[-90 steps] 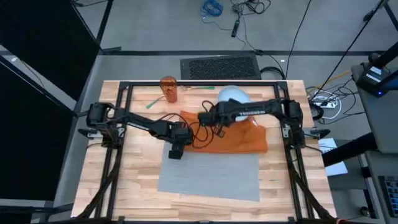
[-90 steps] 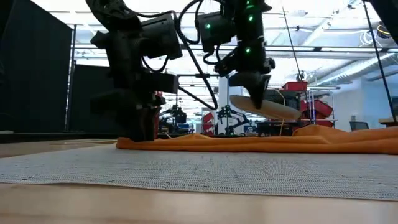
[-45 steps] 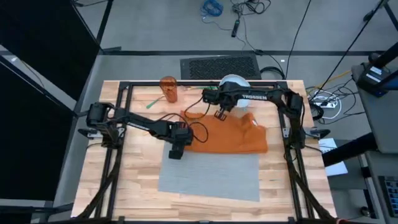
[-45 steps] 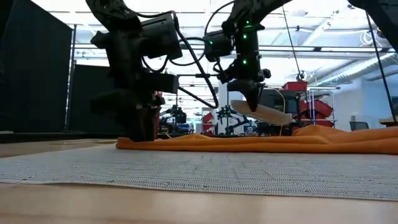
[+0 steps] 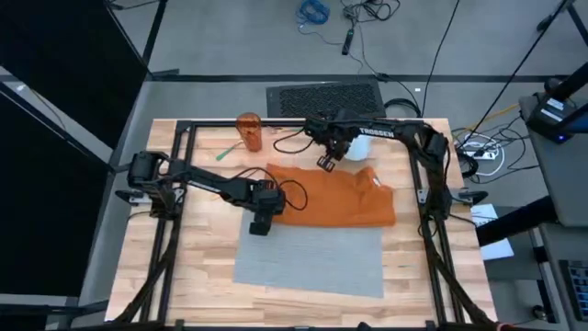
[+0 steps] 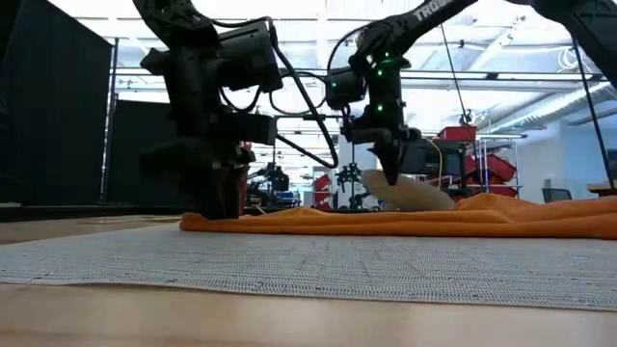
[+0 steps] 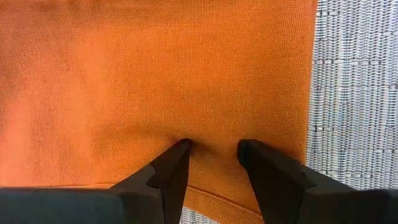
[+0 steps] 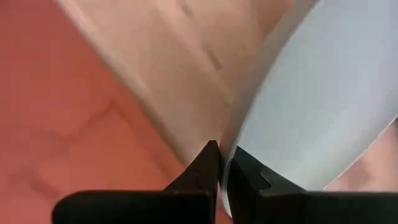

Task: Set table place
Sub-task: Fold the orange table napkin

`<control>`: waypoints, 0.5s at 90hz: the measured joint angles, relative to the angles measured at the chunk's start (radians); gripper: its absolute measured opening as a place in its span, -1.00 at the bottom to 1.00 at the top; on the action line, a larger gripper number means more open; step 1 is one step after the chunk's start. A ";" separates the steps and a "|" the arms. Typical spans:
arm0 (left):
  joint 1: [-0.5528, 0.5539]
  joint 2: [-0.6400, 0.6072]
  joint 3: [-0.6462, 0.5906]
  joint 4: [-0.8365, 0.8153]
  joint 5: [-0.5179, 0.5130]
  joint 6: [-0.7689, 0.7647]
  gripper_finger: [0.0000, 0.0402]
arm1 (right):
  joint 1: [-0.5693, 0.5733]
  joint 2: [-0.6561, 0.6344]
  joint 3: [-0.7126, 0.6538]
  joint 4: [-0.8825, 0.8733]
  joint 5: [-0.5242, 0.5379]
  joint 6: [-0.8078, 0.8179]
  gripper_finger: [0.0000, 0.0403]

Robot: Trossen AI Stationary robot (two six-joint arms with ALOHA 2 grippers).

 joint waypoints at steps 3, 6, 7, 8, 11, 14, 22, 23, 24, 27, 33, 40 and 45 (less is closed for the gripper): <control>0.000 0.000 0.000 0.000 0.000 0.000 -0.28 | -0.002 0.010 -0.001 -0.008 -0.011 -0.008 -1.00; 0.000 0.000 0.000 0.000 0.000 0.000 -0.28 | -0.004 0.021 -0.001 -0.011 -0.021 -0.020 -1.00; 0.000 0.000 0.000 0.000 0.000 0.000 -0.28 | -0.004 0.025 -0.001 -0.011 -0.023 -0.023 -1.00; 0.000 0.000 0.000 -0.001 0.000 0.000 -0.28 | -0.004 0.029 -0.001 -0.012 -0.025 -0.026 -1.00; 0.000 0.000 0.000 -0.001 0.000 0.000 -0.28 | -0.003 0.039 -0.001 -0.015 -0.028 -0.032 -1.00; 0.000 0.000 0.000 -0.001 0.000 0.000 -0.28 | -0.002 0.049 -0.001 -0.018 -0.030 -0.036 -1.00; 0.000 0.000 0.000 -0.001 0.000 0.000 -0.28 | -0.002 0.058 -0.002 -0.013 -0.072 -0.036 -1.00; 0.000 0.000 0.000 -0.001 0.000 0.000 -0.28 | -0.002 0.058 -0.002 -0.012 -0.079 -0.036 -1.00; 0.000 0.000 0.000 -0.001 0.000 0.001 -0.28 | -0.002 0.058 -0.002 -0.010 -0.086 -0.037 -1.00; 0.000 0.000 0.000 -0.001 0.000 0.003 -0.28 | -0.002 0.056 -0.002 0.000 -0.102 -0.039 -1.00; 0.000 0.000 0.000 -0.001 0.000 0.006 -0.28 | -0.003 0.053 -0.002 0.018 -0.122 -0.040 -0.99; 0.000 0.000 0.000 -0.001 0.000 0.014 -0.28 | -0.001 0.048 -0.002 0.027 -0.143 -0.043 -0.93; 0.000 0.000 0.000 -0.001 0.000 0.025 -0.28 | 0.001 0.048 -0.002 0.030 -0.152 -0.044 -0.86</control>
